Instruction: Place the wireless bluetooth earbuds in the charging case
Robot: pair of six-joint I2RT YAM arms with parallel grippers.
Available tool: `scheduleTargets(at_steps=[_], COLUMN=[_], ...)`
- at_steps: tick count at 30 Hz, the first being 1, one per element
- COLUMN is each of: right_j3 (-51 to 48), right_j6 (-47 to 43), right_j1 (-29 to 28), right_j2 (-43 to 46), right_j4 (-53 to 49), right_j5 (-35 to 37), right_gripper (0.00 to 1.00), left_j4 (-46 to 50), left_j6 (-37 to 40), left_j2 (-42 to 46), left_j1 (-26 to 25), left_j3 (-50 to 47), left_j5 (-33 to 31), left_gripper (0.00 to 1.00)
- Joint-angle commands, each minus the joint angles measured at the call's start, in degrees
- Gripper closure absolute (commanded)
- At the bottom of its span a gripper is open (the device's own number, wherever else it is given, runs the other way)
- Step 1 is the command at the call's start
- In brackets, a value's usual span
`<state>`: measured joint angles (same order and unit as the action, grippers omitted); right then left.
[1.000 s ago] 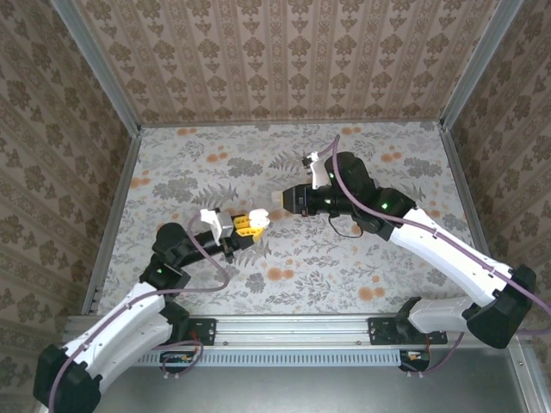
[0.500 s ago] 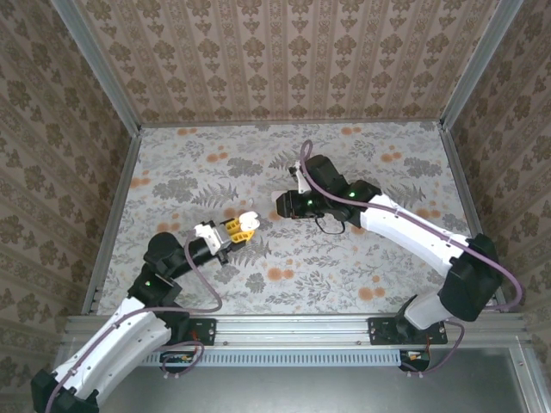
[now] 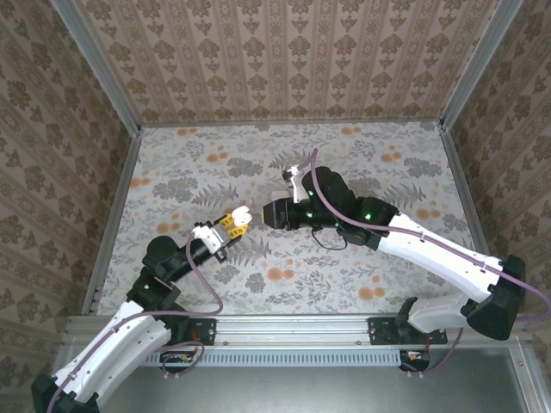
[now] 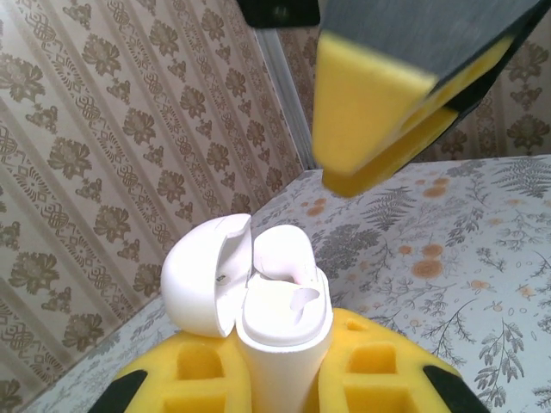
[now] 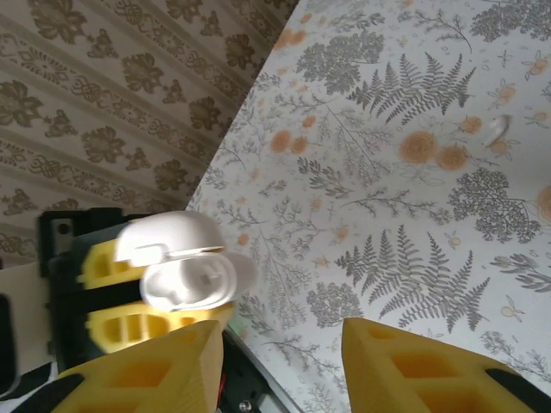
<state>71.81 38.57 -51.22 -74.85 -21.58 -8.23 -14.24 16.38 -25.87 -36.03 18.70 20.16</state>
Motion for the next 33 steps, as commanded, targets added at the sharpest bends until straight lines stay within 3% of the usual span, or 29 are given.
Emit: scheduleTargets(at_steps=[1,19,33], right_j3=[3.19,14.03,17.46], right_j6=[1.36,3.44,3.44], right_j1=[-1.47,-4.76,-4.85], right_j2=[-1.25,-11.33,-14.78], right_j4=[-1.41,-14.01,-15.08], right_j5=[4.54,7.25,5.88], right_gripper=[0.56,0.58,0.58], left_j4=[0.33,1.52,0.18], left_j6=[-0.4,-2.07,-3.2], left_j2=[-0.72,-2.26,-3.4], left_j1=[-0.55,-0.62,-0.71], left_j3=[0.46,1.16,0.73], left_j5=[-2.03,-3.54,-2.59], left_gripper=[1.0,1.0,1.0])
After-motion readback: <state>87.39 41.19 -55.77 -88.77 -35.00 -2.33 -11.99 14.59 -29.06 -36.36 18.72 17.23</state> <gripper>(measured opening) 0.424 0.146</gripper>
